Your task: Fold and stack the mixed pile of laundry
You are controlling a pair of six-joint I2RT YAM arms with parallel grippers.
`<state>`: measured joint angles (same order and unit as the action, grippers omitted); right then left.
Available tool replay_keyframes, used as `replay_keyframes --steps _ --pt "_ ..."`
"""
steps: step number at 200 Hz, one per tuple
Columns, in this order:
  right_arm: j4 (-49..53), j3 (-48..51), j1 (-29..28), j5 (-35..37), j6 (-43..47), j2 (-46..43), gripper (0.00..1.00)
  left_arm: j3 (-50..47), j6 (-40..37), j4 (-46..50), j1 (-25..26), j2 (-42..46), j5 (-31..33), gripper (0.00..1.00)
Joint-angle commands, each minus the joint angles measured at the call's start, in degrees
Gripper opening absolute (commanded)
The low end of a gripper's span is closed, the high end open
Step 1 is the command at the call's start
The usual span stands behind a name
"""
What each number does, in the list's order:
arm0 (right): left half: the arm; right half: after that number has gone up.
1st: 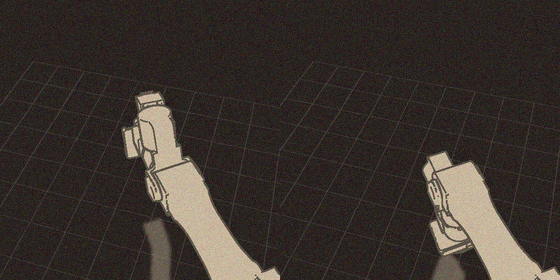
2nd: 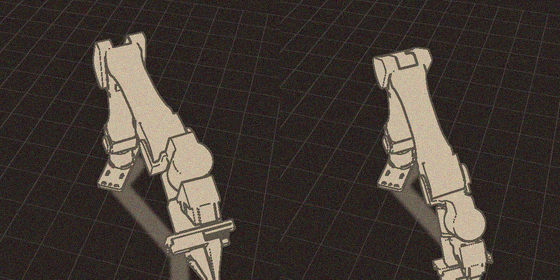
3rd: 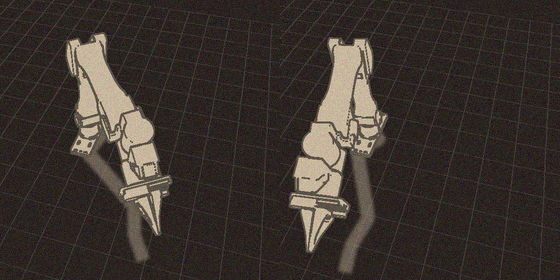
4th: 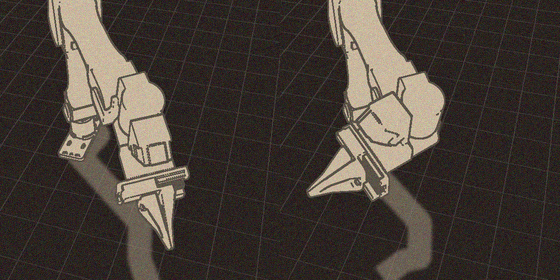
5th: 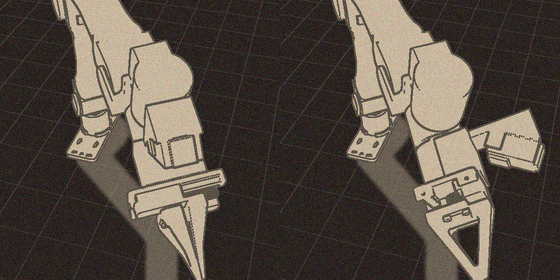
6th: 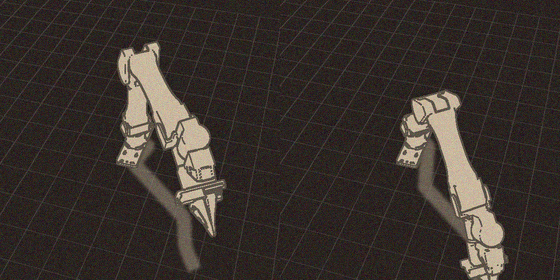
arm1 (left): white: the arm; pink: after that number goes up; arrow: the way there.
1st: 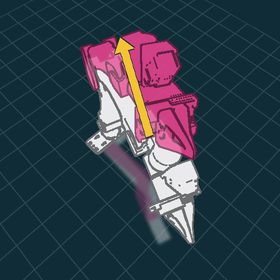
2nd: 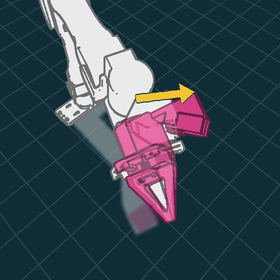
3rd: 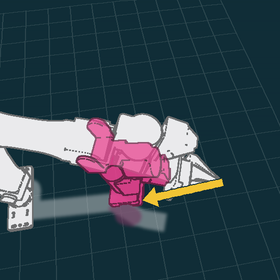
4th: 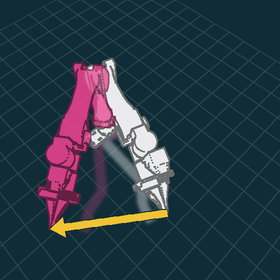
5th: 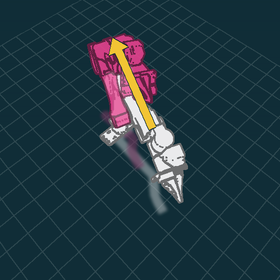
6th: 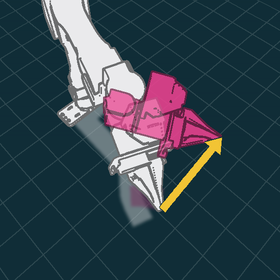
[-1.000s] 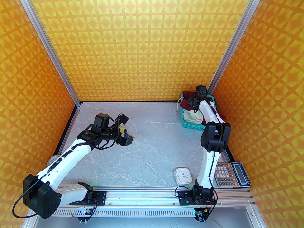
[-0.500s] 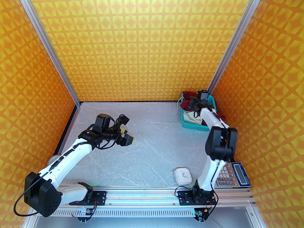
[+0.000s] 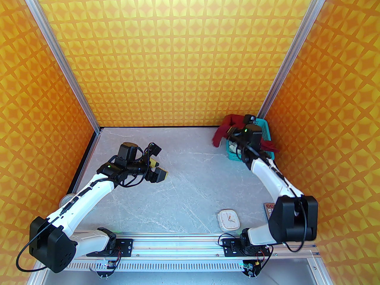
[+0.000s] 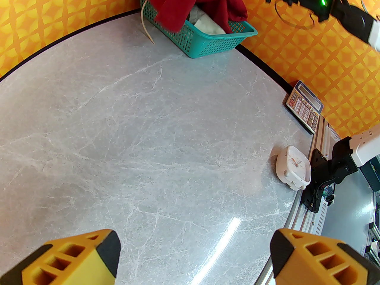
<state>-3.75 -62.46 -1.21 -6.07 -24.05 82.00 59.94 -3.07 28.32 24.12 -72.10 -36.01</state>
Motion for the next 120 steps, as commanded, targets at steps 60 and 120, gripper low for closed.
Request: replay_keyframes --steps 60,120 --pt "1.38 -5.54 -13.91 -6.88 6.40 -10.62 0.00 -0.18 0.52 -0.44 0.18 1.78 -1.20 0.88" --pt "15.65 -23.34 -27.91 -7.35 11.15 -6.99 0.00 0.10 -1.79 0.18 0.06 5.85 -1.18 0.88"
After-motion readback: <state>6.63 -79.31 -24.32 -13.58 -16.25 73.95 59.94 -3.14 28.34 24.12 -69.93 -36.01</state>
